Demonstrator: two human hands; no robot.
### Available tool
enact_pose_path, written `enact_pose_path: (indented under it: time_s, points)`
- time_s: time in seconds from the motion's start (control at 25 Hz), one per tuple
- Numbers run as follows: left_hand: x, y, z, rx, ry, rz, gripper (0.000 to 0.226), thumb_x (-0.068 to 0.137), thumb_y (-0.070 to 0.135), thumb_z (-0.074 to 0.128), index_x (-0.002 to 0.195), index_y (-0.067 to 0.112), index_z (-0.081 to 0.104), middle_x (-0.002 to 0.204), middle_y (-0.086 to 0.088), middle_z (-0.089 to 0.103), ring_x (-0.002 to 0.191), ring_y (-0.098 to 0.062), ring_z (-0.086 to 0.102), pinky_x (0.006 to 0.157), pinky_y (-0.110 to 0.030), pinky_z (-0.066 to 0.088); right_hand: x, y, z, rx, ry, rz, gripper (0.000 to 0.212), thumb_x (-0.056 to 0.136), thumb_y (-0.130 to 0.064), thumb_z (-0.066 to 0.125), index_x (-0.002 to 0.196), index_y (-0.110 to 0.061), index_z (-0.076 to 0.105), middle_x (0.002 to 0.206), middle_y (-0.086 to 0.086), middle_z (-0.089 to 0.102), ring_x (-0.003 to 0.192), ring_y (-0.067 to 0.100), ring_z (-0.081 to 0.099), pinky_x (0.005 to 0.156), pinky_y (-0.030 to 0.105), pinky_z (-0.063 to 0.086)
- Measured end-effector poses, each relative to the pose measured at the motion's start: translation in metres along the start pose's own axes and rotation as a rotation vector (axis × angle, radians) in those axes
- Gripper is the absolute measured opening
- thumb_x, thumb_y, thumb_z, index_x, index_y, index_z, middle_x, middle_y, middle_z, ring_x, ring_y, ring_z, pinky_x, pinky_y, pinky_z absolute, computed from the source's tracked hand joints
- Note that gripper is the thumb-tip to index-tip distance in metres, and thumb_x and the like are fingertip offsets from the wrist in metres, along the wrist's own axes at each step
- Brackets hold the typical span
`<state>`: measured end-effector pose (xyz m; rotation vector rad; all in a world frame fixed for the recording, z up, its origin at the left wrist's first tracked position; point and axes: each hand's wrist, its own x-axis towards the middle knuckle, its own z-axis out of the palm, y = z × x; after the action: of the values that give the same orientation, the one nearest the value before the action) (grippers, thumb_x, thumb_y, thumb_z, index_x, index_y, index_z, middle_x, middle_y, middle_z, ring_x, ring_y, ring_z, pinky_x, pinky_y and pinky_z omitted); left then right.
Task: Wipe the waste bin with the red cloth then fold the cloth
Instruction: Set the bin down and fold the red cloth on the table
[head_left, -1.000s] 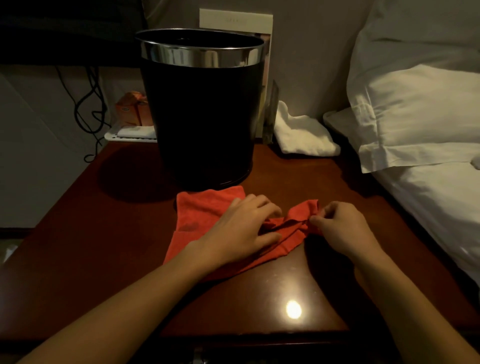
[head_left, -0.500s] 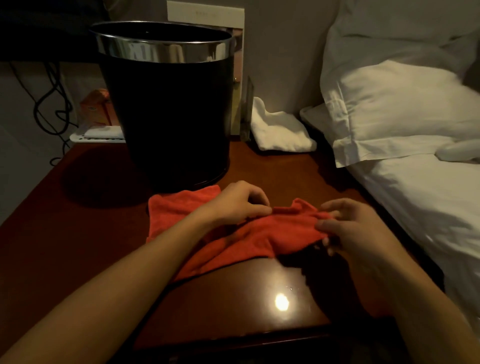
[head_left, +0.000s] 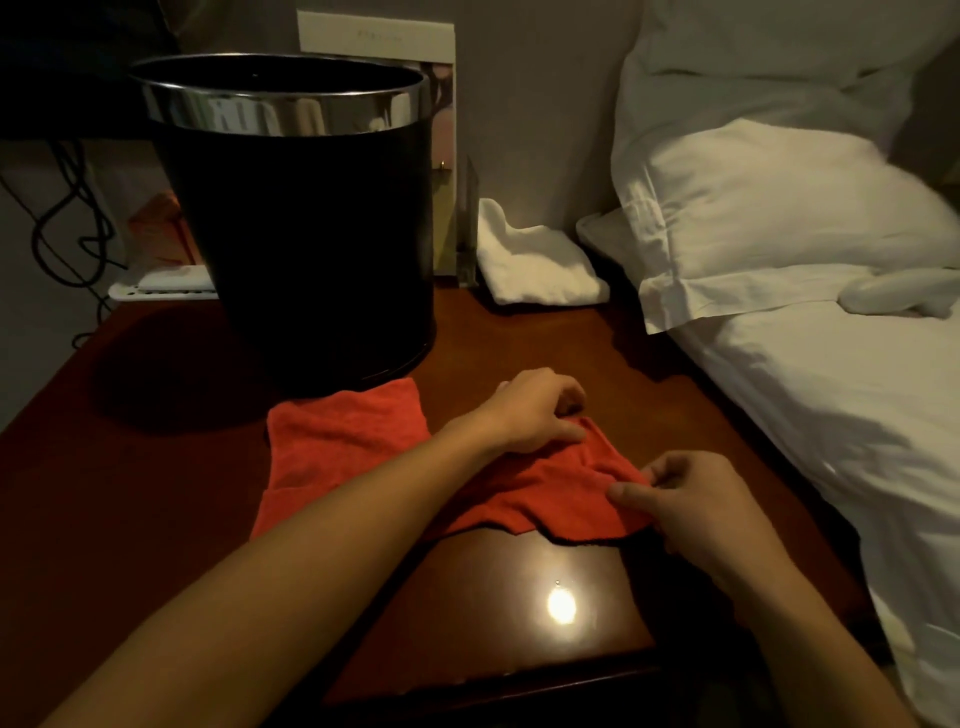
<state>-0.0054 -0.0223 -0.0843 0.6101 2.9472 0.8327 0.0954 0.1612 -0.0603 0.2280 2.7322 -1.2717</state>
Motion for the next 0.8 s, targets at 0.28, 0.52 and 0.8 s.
enact_pose_path:
  time_s: [0.28, 0.52, 0.8]
  points:
    - [0.006, 0.012, -0.035, -0.619, 0.036, 0.033, 0.009, 0.088, 0.001, 0.061, 0.087, 0.009, 0.058, 0.073, -0.004, 0.060, 0.052, -0.006, 0.057, 0.050, -0.017, 0.043, -0.017, -0.015, -0.020, 0.472, 0.174, -0.108, 0.014, 0.085, -0.029, 0.079, 0.080, -0.017, 0.074, 0.080, 0.010, 0.075, 0.076, 0.034, 0.074, 0.077, 0.061, 0.059]
    - [-0.036, -0.002, -0.065, -0.930, 0.108, -0.051, 0.017, 0.092, -0.005, 0.052, 0.089, 0.012, 0.055, 0.082, -0.007, 0.065, 0.070, -0.011, 0.069, 0.068, -0.023, 0.055, -0.051, -0.058, 0.007, 0.534, 0.173, -0.373, 0.009, 0.087, -0.018, 0.075, 0.082, -0.011, 0.073, 0.075, 0.008, 0.072, 0.069, 0.022, 0.072, 0.067, 0.038, 0.061]
    - [-0.146, -0.059, -0.117, -0.901, 0.204, -0.194, 0.013, 0.084, 0.004, 0.047, 0.084, 0.001, 0.060, 0.071, -0.010, 0.065, 0.060, -0.008, 0.060, 0.052, -0.014, 0.043, -0.090, -0.091, 0.081, 0.345, -0.416, -0.607, 0.006, 0.087, -0.023, 0.078, 0.084, -0.022, 0.072, 0.077, -0.001, 0.069, 0.053, 0.016, 0.067, 0.050, 0.026, 0.052]
